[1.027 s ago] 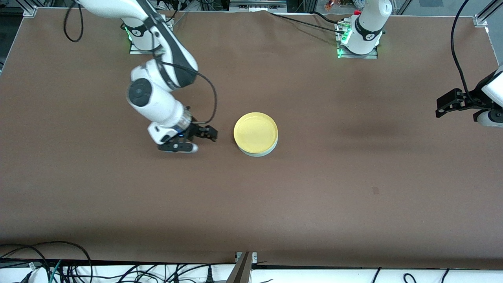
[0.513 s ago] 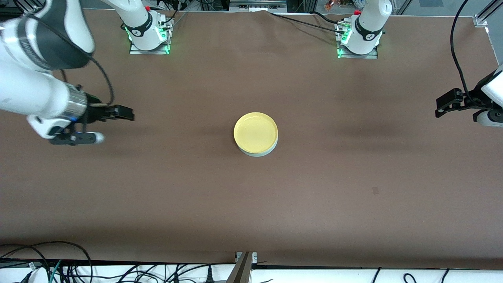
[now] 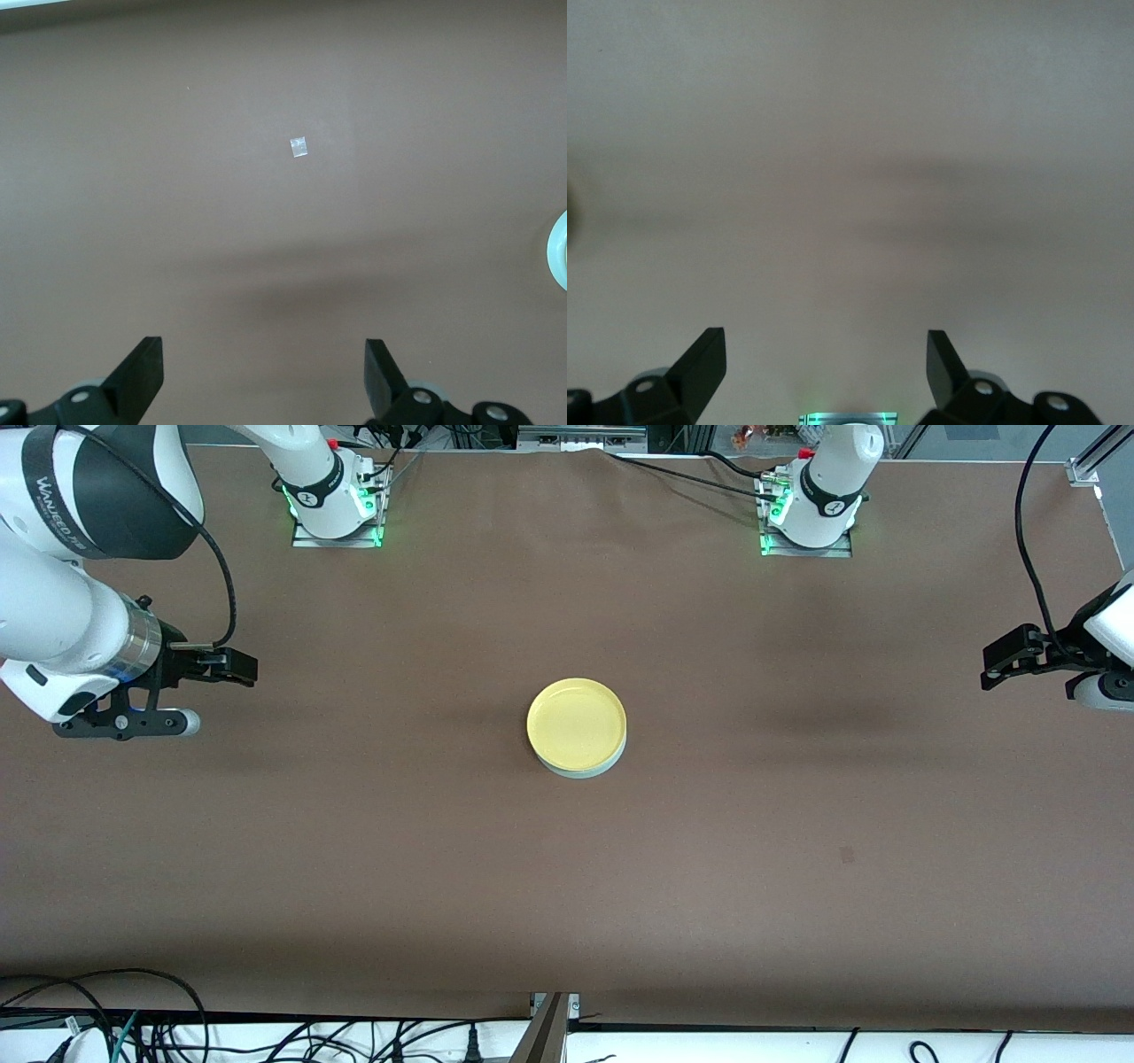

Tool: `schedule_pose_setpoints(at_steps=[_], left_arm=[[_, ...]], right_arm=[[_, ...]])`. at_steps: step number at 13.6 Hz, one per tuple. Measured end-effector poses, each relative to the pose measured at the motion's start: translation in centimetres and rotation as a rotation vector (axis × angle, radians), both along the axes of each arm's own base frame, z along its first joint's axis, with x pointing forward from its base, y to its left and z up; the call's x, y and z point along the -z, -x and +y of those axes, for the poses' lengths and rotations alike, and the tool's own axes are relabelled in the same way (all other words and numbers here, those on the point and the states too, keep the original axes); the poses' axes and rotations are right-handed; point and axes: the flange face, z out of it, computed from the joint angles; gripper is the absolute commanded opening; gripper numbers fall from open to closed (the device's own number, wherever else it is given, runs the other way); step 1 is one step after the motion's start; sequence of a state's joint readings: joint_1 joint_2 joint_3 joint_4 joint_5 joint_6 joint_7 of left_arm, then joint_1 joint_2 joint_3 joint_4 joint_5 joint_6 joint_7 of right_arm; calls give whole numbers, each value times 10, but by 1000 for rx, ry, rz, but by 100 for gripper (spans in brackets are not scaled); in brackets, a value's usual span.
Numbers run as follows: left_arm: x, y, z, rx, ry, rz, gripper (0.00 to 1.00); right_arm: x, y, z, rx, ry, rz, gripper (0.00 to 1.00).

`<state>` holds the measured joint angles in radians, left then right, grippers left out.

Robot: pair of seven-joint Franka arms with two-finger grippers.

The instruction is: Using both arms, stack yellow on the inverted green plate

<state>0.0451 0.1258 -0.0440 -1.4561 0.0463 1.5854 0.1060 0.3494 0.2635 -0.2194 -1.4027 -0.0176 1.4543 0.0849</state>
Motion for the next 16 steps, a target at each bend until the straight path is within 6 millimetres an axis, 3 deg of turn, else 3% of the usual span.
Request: schedule_pose_setpoints(at_steps=[4,6,9,13,16], left_arm=[[0,0,0,0,0,0,100],[0,0,0,1,0,0,100],[0,0,-1,1,0,0,100],[0,0,-1,1,0,0,100],[0,0,-1,1,0,0,100]], right_arm=[[-6,-3,-25,29,-17,-21,100],[-19,-7,-44,39,-46,-98,100],[-40,3,-77,70,-62,-198,100],[-47,25,-86,-88,-82,-200,100],[-42,27,-93,-134,-88,-182,100]])
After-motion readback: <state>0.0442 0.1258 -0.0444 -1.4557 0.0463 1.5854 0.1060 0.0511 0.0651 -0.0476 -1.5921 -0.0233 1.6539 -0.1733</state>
